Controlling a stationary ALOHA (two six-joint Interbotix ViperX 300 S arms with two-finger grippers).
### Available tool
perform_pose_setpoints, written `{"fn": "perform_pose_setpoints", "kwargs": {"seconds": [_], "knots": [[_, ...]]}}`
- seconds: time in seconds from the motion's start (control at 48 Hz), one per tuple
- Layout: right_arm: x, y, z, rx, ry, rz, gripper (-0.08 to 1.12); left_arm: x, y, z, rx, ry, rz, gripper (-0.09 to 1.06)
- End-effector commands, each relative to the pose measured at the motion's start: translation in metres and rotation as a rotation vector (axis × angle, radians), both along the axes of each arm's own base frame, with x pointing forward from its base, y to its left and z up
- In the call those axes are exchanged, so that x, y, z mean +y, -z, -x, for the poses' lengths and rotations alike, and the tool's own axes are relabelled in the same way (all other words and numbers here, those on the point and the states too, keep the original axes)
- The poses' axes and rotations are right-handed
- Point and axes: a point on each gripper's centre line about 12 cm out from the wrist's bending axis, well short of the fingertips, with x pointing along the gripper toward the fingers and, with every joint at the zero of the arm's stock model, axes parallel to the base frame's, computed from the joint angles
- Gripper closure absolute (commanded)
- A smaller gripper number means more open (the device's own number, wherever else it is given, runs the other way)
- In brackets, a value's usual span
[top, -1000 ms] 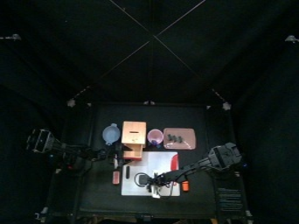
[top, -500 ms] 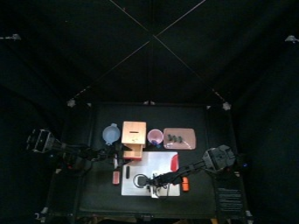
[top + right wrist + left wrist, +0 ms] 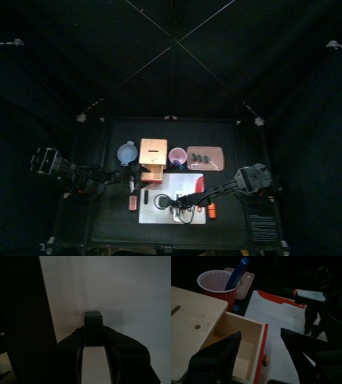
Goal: Place sushi on board then cut the sushi with the knife then place the pieces on the plate
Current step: Place the 4 sushi pieces on the plate
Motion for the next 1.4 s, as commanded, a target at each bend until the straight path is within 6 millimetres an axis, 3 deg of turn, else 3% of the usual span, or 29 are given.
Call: {"fn": "perform_pose_setpoints", "kwargs": {"seconds": [0.021, 0.25, 0.604, 0.875, 1.083, 1.396], "knots": [[-0.034, -0.026, 0.017, -0.051, 0.109, -0.016, 0.44, 0.0, -0.004, -0.002, -0.018, -0.001, 0.001, 0.0], [-0.096, -0.017, 0.077, 0.01, 0.334, 0.001, 0.44, 0.0, -0.002, -0.002, -0.01, -0.001, 0.0, 0.0], [-0.134, -0.011, 0.154, 0.09, 0.603, -0.02, 0.44, 0.0, -0.002, -0.002, -0.009, -0.002, 0.001, 0.0], [-0.174, -0.023, 0.204, 0.047, 0.867, 0.022, 0.44, 0.0, -0.002, -0.002, -0.009, -0.001, 0.0, 0.0], [-0.199, -0.023, 0.227, -0.026, 1.016, 0.06, 0.44, 0.0, -0.001, -0.002, -0.006, -0.001, 0.0, 0.0], [-0.215, -0.007, 0.227, -0.121, 1.073, 0.032, 0.42, 0.0, -0.001, -0.002, -0.006, -0.002, 0.001, 0.0]]}}
